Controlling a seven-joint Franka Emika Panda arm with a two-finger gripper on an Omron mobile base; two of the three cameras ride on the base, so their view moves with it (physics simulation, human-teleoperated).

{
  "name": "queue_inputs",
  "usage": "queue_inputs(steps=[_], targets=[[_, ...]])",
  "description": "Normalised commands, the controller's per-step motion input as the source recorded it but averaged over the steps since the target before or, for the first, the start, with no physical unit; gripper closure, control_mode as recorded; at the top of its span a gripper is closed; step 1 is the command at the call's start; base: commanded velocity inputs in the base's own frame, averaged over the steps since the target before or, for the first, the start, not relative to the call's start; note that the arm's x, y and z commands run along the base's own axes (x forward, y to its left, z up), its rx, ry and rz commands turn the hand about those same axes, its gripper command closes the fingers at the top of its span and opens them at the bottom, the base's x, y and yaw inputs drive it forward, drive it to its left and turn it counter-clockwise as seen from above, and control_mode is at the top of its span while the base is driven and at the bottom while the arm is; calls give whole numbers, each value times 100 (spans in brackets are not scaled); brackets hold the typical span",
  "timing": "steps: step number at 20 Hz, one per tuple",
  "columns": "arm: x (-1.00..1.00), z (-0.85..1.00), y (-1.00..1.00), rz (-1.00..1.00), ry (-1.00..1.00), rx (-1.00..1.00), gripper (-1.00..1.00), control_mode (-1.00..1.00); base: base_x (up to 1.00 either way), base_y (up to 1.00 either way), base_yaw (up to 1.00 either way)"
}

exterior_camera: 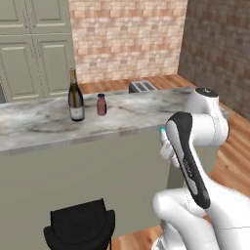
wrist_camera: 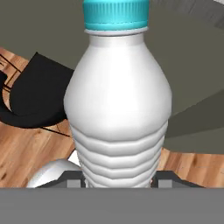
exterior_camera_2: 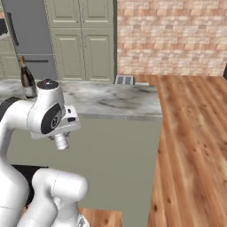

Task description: Place the drinks on the dining counter in a tight cluster.

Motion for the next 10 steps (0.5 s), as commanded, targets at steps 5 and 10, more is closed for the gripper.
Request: queue_inputs(steps=[5,10], targets=[[6,0,25,-1,-27,2,100,-100,0,0,0],[0,2,33,0,-49,14,100,-100,0,0,0]])
